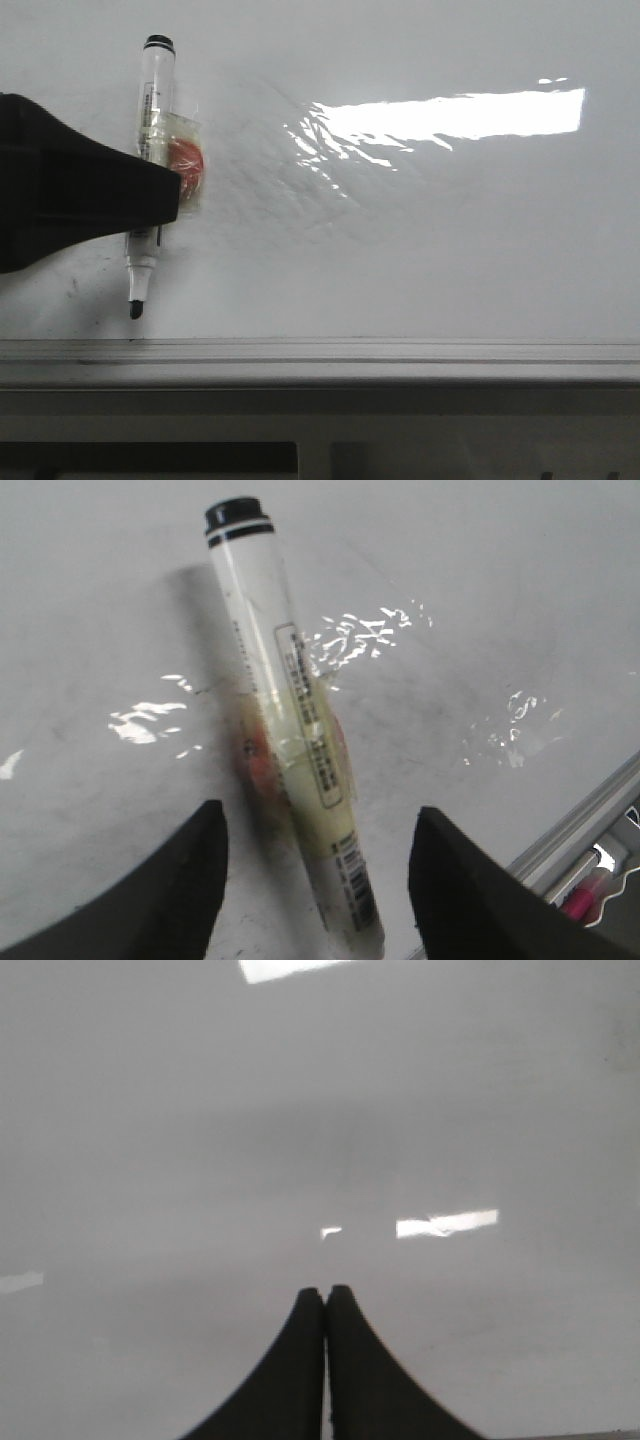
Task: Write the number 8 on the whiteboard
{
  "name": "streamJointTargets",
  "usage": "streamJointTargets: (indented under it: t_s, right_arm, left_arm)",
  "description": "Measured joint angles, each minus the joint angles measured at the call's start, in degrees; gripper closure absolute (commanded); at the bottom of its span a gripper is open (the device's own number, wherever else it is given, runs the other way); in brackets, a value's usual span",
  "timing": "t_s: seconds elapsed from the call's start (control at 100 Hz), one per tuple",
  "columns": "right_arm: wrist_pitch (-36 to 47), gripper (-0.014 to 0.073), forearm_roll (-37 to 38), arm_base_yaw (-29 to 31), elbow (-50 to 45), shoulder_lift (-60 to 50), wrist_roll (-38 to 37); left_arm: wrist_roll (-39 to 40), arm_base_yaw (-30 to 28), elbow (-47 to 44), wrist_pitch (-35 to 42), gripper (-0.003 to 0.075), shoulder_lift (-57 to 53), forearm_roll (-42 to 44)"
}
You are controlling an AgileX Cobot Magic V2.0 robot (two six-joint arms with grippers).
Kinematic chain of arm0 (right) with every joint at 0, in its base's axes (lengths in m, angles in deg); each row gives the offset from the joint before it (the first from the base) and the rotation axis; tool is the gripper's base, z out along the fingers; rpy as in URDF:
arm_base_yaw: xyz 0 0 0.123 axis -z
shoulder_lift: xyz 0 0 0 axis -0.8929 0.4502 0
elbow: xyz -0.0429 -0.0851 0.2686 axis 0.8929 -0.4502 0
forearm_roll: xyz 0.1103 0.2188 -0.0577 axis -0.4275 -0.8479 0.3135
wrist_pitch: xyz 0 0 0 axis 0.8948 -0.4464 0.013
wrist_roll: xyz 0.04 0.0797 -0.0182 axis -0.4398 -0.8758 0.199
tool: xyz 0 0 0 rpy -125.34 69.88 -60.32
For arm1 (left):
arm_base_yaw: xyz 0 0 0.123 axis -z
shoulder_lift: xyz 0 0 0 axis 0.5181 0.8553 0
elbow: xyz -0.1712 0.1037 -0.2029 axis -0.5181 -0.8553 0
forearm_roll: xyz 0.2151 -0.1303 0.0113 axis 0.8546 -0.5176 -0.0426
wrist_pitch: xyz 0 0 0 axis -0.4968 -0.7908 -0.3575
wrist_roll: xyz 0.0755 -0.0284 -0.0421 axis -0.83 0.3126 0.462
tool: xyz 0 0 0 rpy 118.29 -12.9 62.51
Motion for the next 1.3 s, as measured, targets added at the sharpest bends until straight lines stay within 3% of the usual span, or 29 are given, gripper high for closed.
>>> streamJointTargets:
  t_s: [0.15,0.4,0.73,1.049,1.209,1.299]
  right_arm:
    - [0.0,0.0658,0.0,0.0,0.0,0.0,0.0]
    - [0.0,0.0658,0.0,-3.2,0.0,0.0,0.0]
    - [-1.8,0.0645,-2.3,-16.8,2.4,9.5,3.7]
    - [-3.0,0.0439,-12.3,-30.5,11.3,23.7,19.4]
    - [1.8,0.0323,-13.0,-38.9,14.5,28.0,21.7]
    - [4.6,0.0312,-13.1,-43.1,16.1,30.9,21.8]
  left_arm:
    - [0.0,0.2,0.2,1.0,0.036,1.4,0.6]
    - [0.0,0.2,0.3,1.5,0.0742,3.8,-0.3]
    - [0.1,0.4,0.3,1.5,0.0741,3.9,1.2]
    - [0.2,0.4,0.3,-0.1,0.0741,0.1,17.8]
    - [0.2,0.4,0.3,2.4,0.0741,-1.1,26.6]
    - [0.2,0.4,0.3,3.3,0.0741,-1.1,29.6]
